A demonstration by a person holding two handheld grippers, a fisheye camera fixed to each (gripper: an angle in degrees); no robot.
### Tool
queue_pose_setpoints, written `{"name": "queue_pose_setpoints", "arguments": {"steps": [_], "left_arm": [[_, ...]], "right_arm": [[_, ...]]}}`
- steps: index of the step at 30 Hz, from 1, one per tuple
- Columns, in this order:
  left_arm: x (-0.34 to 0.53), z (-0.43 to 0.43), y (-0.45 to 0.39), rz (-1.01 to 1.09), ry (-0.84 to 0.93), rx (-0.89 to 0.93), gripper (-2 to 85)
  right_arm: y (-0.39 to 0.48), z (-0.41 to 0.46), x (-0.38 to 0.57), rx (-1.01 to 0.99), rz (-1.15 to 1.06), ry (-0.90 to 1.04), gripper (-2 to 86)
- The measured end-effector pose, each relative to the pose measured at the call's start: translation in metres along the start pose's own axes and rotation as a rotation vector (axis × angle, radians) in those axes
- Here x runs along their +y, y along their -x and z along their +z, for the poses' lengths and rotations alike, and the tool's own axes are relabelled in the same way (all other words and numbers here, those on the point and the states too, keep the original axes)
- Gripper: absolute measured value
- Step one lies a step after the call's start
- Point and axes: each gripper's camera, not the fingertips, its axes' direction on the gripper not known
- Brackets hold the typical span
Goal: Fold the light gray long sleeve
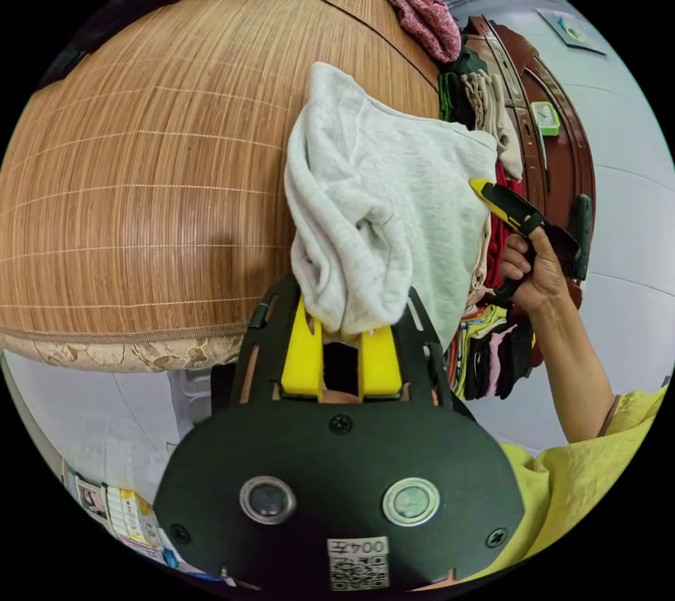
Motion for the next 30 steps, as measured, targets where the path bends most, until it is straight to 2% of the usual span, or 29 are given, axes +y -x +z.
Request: {"name": "queue_pose_setpoints", "arguments": {"steps": [8,18,24,30], "left_arm": [[-0.025,0.013,-0.069,-0.070,-0.176,-0.045,5.6],[-0.131,0.074,-0.192,-0.135,-0.401,-0.018,5.5],[-0.232,0.104,-0.232,-0.075,-0.421,-0.060,5.6],[-0.315,0.134,-0.235,0.009,-0.424,-0.089,5.7]], "right_arm": [[-0.002,-0.043,-0.079,-0.055,-0.178,-0.039,6.0],[-0.047,-0.110,-0.227,-0.048,-0.380,-0.135,6.1],[-0.080,-0.113,-0.308,-0.035,-0.302,-0.190,6.0],[-0.112,-0.087,-0.365,-0.071,-0.206,-0.224,6.1]]}}
